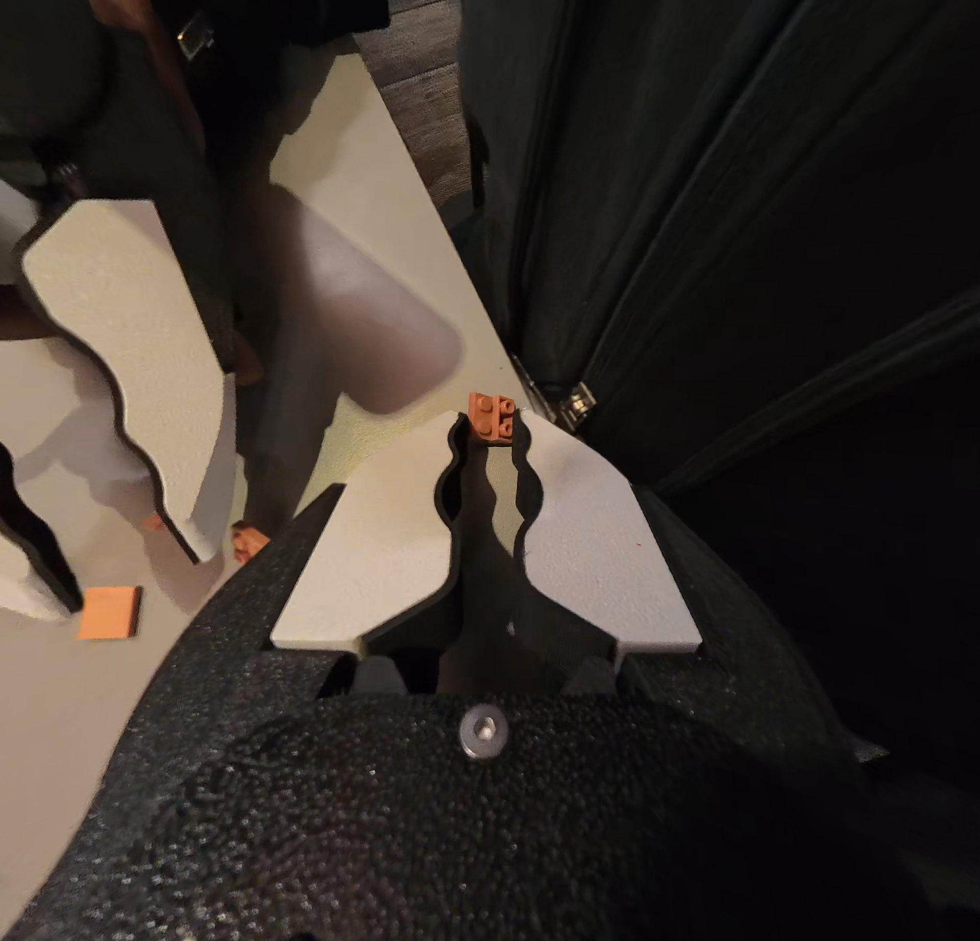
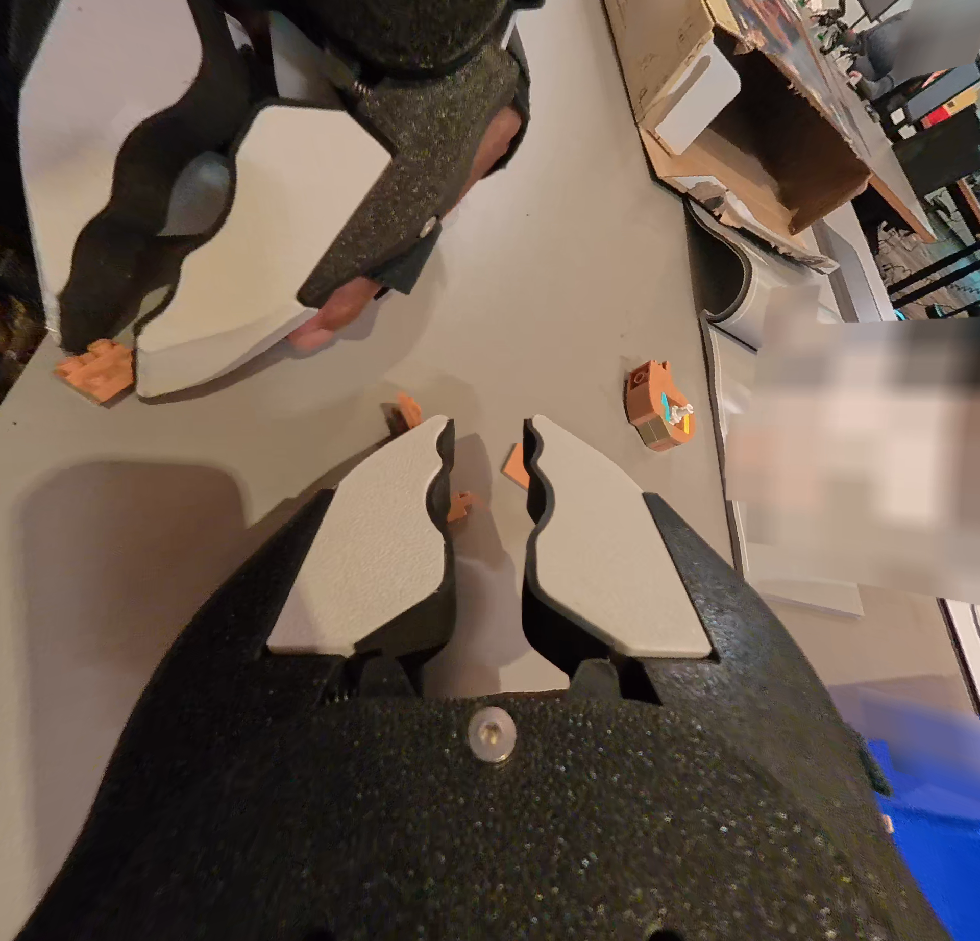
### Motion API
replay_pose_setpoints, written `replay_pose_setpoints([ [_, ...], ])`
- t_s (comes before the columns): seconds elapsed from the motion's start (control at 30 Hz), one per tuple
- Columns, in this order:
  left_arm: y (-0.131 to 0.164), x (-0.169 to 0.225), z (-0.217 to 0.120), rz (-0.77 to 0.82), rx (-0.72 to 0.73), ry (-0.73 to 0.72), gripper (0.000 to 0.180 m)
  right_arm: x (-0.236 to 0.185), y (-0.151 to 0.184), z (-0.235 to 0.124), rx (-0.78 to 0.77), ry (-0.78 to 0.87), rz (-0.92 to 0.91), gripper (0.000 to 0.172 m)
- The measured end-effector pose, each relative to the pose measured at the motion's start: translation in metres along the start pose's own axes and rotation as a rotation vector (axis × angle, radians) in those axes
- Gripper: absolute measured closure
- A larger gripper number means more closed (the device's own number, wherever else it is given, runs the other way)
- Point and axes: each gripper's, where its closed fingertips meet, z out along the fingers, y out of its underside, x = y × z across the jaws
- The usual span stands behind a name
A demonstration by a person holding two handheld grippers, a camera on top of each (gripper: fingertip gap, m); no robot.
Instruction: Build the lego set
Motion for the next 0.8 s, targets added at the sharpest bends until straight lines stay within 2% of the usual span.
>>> replay_pose_setpoints([
  [0.37, 0.020, -0.026, -0.026, -0.098, 0.030, -0.115, 0.165, 0.003, 0.009, -0.023, -0.046, 0.091, 0.223, 0.147],
  [0.47, 0.023, -0.041, -0.042, -0.152, 0.095, -0.172, 0.165, -0.002, 0.009, -0.018, -0.094, 0.117, 0.222, 0.150],
  [0.57, 0.033, -0.055, -0.054, -0.195, 0.100, -0.234, 0.165, -0.006, 0.016, -0.008, -0.184, 0.110, 0.195, 0.150],
  [0.8, 0.039, -0.067, -0.065, -0.209, 0.118, -0.389, 0.165, -0.009, 0.009, 0.007, -0.208, 0.065, 0.258, 0.153],
])
